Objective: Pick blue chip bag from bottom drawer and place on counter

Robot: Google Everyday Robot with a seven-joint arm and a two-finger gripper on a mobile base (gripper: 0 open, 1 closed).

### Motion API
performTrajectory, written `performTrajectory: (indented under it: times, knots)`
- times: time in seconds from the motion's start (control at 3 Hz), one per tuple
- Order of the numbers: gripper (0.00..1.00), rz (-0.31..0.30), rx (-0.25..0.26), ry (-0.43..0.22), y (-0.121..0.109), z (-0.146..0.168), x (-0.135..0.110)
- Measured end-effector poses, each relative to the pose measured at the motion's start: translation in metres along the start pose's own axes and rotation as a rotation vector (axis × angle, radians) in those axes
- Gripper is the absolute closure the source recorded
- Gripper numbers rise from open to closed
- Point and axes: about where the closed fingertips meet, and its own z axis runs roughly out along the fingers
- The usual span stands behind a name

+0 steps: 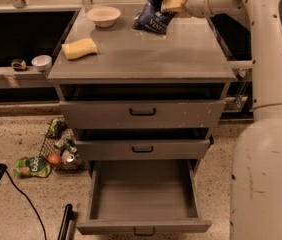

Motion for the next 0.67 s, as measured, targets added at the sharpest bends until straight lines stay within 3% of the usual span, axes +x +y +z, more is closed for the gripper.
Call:
performTrajectory:
  times: [0.67]
  knots:
    - [0.12,0.030,0.003,-0.044,0.0065,0.0162,-0.0087]
